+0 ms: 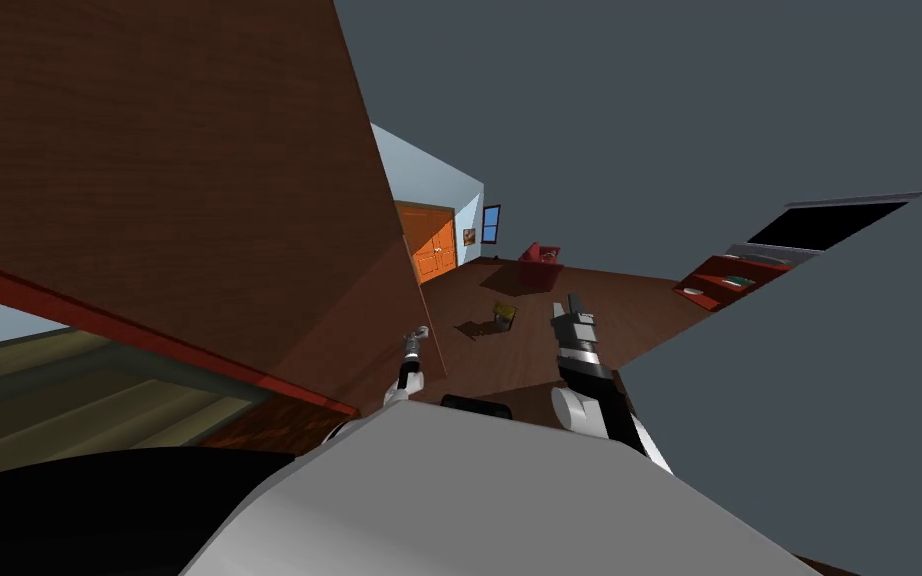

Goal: Push the door open

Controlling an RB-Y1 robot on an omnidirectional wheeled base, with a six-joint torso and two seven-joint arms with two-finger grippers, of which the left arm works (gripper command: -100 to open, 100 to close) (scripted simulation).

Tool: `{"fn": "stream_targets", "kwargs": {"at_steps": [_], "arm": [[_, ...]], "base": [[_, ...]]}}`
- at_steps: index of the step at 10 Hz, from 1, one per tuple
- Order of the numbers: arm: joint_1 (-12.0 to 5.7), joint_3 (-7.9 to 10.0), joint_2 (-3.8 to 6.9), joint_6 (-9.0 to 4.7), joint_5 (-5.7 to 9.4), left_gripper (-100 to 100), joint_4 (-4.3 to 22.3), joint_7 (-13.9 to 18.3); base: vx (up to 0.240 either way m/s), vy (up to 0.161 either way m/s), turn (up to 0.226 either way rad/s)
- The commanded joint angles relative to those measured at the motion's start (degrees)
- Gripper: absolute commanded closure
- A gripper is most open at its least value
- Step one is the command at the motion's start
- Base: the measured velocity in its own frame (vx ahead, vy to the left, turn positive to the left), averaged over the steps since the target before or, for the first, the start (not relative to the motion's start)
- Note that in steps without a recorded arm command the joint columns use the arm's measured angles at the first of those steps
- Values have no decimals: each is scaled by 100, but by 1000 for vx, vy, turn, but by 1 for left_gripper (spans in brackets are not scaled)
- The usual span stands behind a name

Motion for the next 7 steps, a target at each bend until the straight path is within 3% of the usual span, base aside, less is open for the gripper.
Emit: {"fn": "stream_targets", "kwargs": {"at_steps": [1,4,7], "arm": [[-29,80,-6,-2,51,100,-24,-43],[-13,179,29,-29,107,100,39,-73],[-4,387,77,-46,237,100,43,-151]], "base": [[193,-41,57],[153,-20,42],[178,-5,45]]}}
